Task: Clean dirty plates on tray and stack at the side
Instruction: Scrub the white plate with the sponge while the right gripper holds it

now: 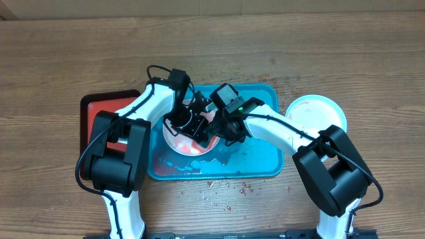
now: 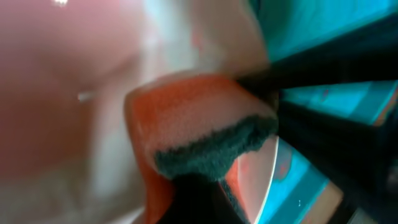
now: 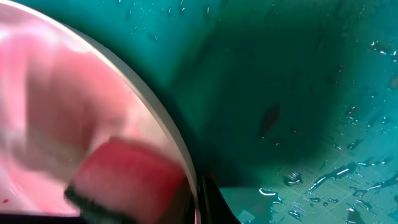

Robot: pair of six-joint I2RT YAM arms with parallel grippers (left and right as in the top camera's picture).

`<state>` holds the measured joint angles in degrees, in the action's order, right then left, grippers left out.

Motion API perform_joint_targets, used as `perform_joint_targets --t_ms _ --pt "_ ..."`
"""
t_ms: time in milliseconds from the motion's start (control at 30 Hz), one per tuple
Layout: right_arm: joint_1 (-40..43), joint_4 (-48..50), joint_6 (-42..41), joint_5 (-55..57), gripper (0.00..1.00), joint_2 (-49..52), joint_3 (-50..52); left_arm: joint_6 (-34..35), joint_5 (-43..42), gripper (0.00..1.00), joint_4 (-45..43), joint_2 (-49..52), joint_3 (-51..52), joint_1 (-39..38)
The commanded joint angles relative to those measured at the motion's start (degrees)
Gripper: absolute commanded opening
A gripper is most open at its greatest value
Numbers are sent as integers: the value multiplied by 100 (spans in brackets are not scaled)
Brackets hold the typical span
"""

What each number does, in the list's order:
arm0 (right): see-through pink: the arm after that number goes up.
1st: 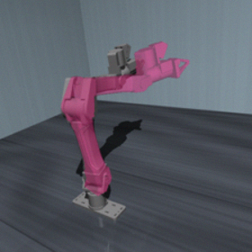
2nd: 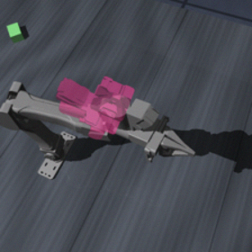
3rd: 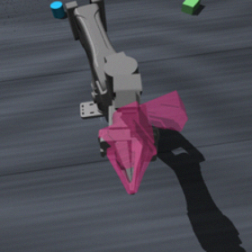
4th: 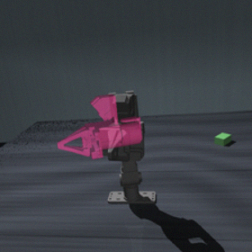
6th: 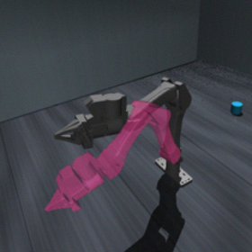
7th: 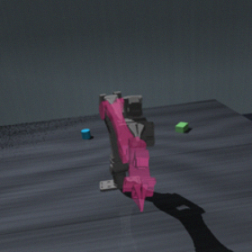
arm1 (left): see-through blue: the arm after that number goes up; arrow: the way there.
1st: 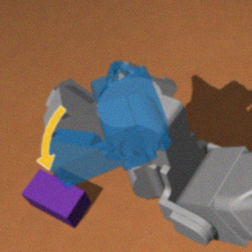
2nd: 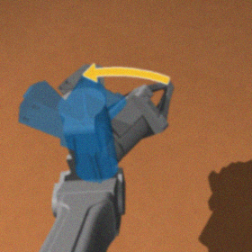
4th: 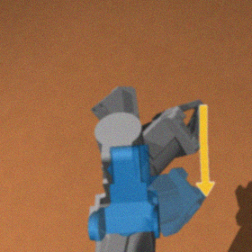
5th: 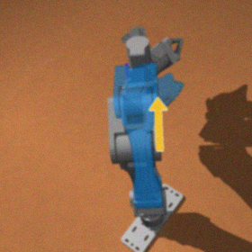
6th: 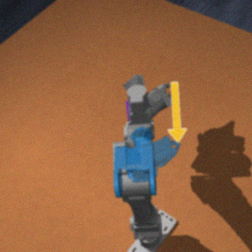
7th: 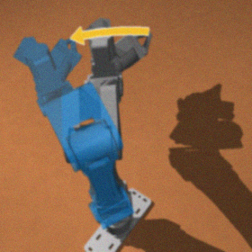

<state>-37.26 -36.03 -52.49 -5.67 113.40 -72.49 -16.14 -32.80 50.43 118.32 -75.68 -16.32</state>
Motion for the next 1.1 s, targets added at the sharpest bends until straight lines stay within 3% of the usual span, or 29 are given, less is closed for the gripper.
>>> perform_joint_targets --t_ms 0,167,333,433,533,600,667,833,933,1000,1067 --pt "52 -31 -127 262 4 116 118 1043 557 4 -745 221 46 -37" --pt "52 -48 -125 264 4 116 118 3185 2601 4 -1759 221 46 -15" --pt "52 -52 -107 262 4 116 118 4531 4885 4 -1676 221 46 -17" --pt "52 -50 -107 262 4 116 118 4903 5984 4 -1399 221 46 -17" --pt "52 -33 -107 262 4 116 122 4863 6345 4 -1113 221 46 -17" --pt "52 -28 -107 262 4 116 122 4472 5965 4 -841 221 46 -22" --pt "52 -31 -107 262 4 116 122 3716 5062 4 -566 221 46 -22" --pt "52 -28 -107 260 4 116 127 949 1456 4 468 221 46 -22" --pt "52 -26 -107 260 4 116 127 -581 -262 4 1110 221 46 -24" --pt "52 -28 -107 256 4 116 127 -968 -684 4 1213 221 46 -22" --pt "52 -28 -107 238 4 116 127 -890 -708 4 942 221 46 -22"
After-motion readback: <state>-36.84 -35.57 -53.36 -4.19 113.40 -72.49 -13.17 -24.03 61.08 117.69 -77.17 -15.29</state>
